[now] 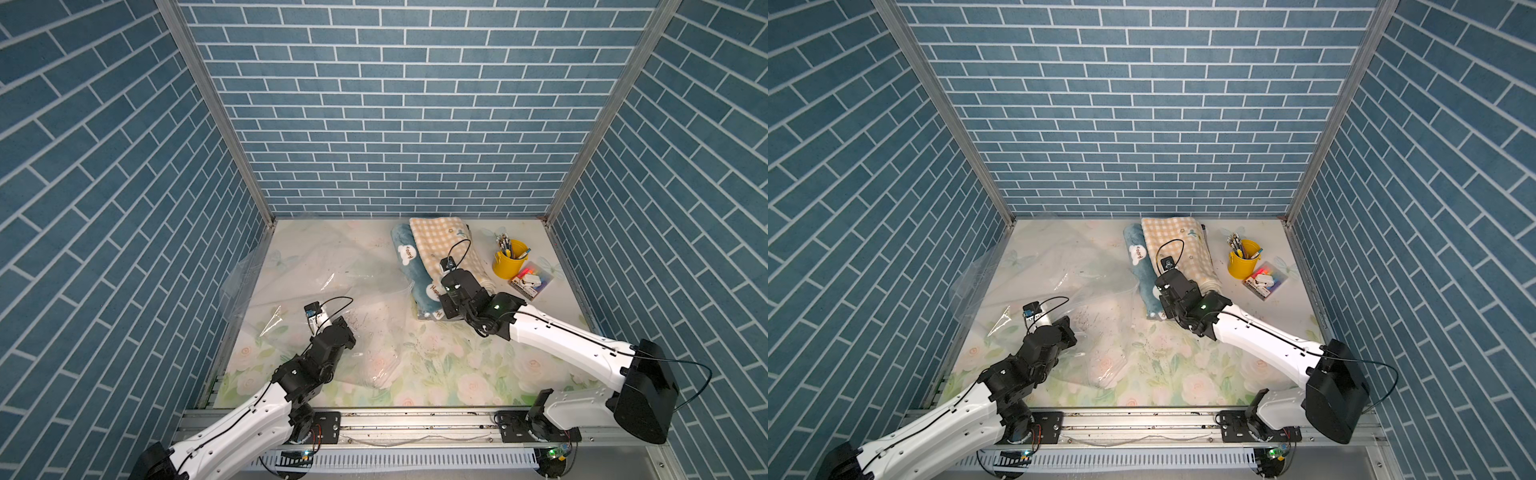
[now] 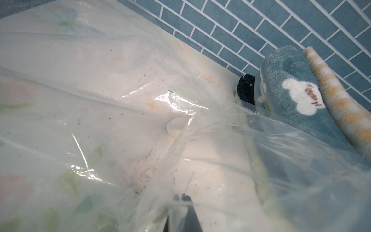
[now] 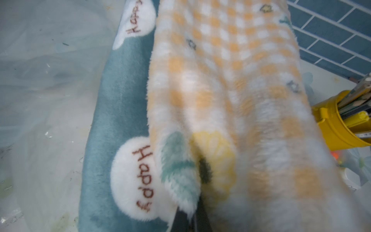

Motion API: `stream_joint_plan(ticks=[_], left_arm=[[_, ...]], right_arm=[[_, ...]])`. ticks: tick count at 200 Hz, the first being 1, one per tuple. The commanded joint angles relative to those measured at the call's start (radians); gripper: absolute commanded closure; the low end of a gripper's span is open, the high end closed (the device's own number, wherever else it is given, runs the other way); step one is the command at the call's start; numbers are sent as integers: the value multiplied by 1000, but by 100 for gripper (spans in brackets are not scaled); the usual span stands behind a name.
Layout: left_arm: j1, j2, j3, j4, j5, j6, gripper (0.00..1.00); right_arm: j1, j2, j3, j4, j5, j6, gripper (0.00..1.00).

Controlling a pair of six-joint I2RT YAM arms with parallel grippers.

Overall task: Take the blanket out of the vacuum bag
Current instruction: Place the blanket at the center of the board.

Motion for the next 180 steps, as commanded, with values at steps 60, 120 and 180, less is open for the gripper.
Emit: stream_joint_plan(ticks=[60,120,180], left_arm=[[4,4,90,-22,-2,62,99],[4,2,90,-27,8,57,99],[4,-14,65,-22,13,48,99]], right_arm=[[1,-73,200,-26,-194,-44,100],[2,-8,145,16,-399,-9,100],[1,9,28,24,-567,27,98]])
